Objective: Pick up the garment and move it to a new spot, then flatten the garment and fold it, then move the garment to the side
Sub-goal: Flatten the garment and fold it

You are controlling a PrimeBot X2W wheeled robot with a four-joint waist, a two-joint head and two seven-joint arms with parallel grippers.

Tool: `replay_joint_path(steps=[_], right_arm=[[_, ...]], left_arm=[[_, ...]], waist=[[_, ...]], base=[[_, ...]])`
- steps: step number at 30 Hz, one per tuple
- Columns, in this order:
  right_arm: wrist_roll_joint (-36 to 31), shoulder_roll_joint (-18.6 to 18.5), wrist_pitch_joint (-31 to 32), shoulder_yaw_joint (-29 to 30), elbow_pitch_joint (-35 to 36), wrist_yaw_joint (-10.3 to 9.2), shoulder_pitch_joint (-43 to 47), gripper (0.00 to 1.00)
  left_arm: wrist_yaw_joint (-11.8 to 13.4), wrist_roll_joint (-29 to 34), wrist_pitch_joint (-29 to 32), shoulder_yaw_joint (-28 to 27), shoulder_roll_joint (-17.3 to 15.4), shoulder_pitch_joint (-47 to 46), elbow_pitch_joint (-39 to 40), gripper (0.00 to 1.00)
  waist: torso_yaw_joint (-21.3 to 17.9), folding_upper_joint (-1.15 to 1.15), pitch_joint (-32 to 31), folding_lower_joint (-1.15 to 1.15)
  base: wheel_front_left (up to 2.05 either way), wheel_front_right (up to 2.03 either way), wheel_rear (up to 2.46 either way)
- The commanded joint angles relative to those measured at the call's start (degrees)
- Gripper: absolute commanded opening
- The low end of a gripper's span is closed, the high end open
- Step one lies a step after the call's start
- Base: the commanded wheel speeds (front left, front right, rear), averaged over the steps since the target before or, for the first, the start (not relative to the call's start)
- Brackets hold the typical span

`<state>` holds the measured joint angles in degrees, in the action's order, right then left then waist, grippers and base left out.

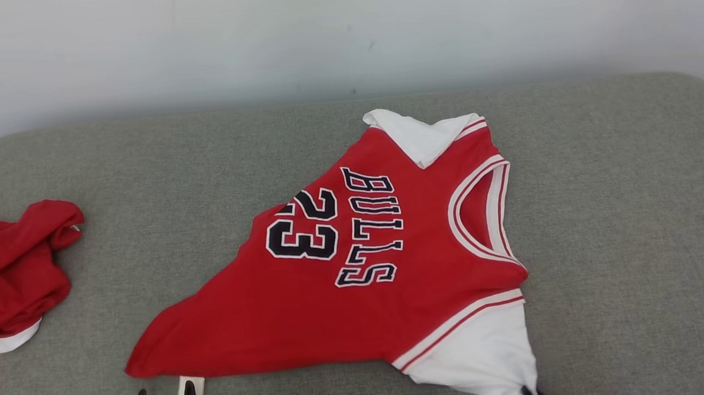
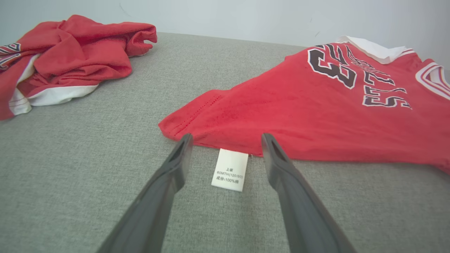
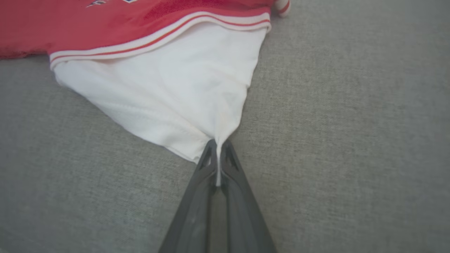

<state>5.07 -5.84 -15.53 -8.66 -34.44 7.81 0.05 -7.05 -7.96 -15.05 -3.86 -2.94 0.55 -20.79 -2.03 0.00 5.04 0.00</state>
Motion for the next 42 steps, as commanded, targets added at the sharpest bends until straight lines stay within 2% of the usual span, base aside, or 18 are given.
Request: replay_joint_path(steps=[1, 15, 23, 27, 28, 31, 32, 38, 42], right_arm=[[0.5, -1.72, 0.67, 1.25, -0.74, -0.59, 0.73, 0.0], [-0.18, -3.46, 0.61, 4.49, 2.3, -0.51, 1.12, 0.0], [-0.54, -4.2, 0.62, 4.53, 3.33, -0.51, -0.44, 0.0], [-0.55, -4.44, 0.62, 4.53, 3.92, -0.51, -0.87, 0.0], [-0.49, -4.48, 0.62, 4.53, 4.05, -0.51, -0.91, 0.0], [-0.51, -4.46, 0.61, 4.44, 4.48, -0.51, -1.26, 0.0], [-0.58, -4.4, 0.61, 4.4, 4.63, -0.51, -1.45, 0.0], [-0.54, -4.14, 0.61, 4.46, 5.24, -0.51, -2.24, 0.0], [1.14, -3.57, 0.39, 4.07, 8.94, -0.41, -3.0, 0.0]], left_arm=[[0.22, -0.56, -0.19, -0.11, 0.07, -0.72, -0.08, 1.0], [1.27, -2.7, -0.19, -2.16, 0.05, -2.35, -2.2, 1.0], [1.91, -4.28, -0.19, -2.97, 0.07, -4.99, -6.73, 1.0], [3.03, -5.39, -0.19, -3.36, 0.03, -5.94, -9.2, 0.99], [3.3, -5.82, -0.19, -3.42, 0.05, -6.15, -9.77, 0.91], [3.73, -6.33, -0.16, -3.31, 0.08, -6.82, -10.98, 0.19], [3.63, -6.34, -0.15, -3.14, 0.08, -6.85, -11.28, 0.0], [3.03, -6.06, 0.01, -2.29, 0.1, -7.34, -12.5, 0.0], [2.51, -5.85, -0.08, -2.71, 0.08, -6.89, -9.95, 0.0]], waist=[[-0.12, 0.0, 0.04, 0.0], [-1.54, 0.0, 1.91, 0.0], [-2.45, 0.0, 4.1, 0.0], [-2.91, 0.0, 4.82, 0.0], [-3.01, 0.0, 4.9, 0.0], [-3.23, 0.0, 5.36, 0.0], [-3.25, 0.0, 5.53, 0.0], [-3.02, 0.0, 5.52, 0.0], [-2.91, 0.0, 4.16, 0.0]], base=[[0.0, 0.0, 0.0], [0.0, 0.0, 0.0], [0.0, 0.0, 0.0], [0.0, 0.0, 0.0], [0.0, 0.0, 0.0], [0.0, 0.0, 0.0], [0.0, 0.0, 0.0], [0.0, 0.0, 0.0], [0.0, 0.0, 0.0]])
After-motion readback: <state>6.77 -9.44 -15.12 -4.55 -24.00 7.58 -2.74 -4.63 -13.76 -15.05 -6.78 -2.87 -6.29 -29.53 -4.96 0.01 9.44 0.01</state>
